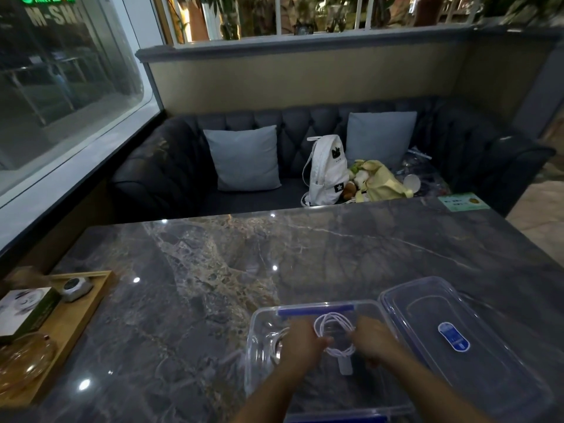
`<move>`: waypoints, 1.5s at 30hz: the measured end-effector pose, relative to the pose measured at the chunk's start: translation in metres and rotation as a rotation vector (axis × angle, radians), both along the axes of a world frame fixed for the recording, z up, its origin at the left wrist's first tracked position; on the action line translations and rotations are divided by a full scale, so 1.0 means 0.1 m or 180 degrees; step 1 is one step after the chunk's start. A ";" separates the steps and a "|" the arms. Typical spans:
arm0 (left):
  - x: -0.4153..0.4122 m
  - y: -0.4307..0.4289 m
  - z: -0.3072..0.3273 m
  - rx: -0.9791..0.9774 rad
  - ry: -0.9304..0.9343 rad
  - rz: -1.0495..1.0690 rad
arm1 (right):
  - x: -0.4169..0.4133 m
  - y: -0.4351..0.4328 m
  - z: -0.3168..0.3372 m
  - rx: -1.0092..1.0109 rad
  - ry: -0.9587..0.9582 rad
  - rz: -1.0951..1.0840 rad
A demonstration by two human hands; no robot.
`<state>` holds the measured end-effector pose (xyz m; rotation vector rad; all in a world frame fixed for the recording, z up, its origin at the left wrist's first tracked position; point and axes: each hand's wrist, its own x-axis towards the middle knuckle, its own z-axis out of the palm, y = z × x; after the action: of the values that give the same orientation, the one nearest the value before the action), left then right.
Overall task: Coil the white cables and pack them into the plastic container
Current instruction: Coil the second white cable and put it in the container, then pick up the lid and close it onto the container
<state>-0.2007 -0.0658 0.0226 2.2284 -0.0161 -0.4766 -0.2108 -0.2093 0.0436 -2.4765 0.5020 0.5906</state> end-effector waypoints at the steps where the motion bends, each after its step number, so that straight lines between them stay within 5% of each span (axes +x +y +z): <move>1: 0.00 -0.01 -0.04 0.0083 0.0041 0.0050 | 0.00 0.01 -0.03 -0.0103 0.0041 0.0021; 5: -0.02 -0.09 -0.07 0.0806 -0.0275 -0.0077 | 0.01 0.02 -0.17 -0.0335 0.0212 0.0125; 12: -0.08 -0.20 -0.19 0.2071 -0.0933 -0.1246 | 0.00 0.01 -0.27 -0.0369 0.0200 0.0214; 22: 0.04 -0.13 0.21 0.1374 -0.0411 -0.1399 | 0.01 -0.04 -0.07 -0.0134 -0.0197 0.0519; 31: 0.34 -0.74 0.87 0.0665 -0.1117 -0.1207 | 0.11 -0.69 0.44 0.0167 -0.0973 -0.0163; 39: 0.61 -1.51 0.70 0.1361 -0.1400 -0.1805 | -0.38 -1.65 0.32 -0.0296 -0.1164 -0.1494; 45: 0.75 -1.84 0.32 0.2001 -0.0967 -0.1996 | -0.90 -1.96 -0.04 -0.0365 -0.0724 -0.2280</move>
<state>-0.1260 -0.2503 0.0544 2.8852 -0.8483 -0.5123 -0.3006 -0.4057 0.0399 -2.2006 1.2671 -0.0087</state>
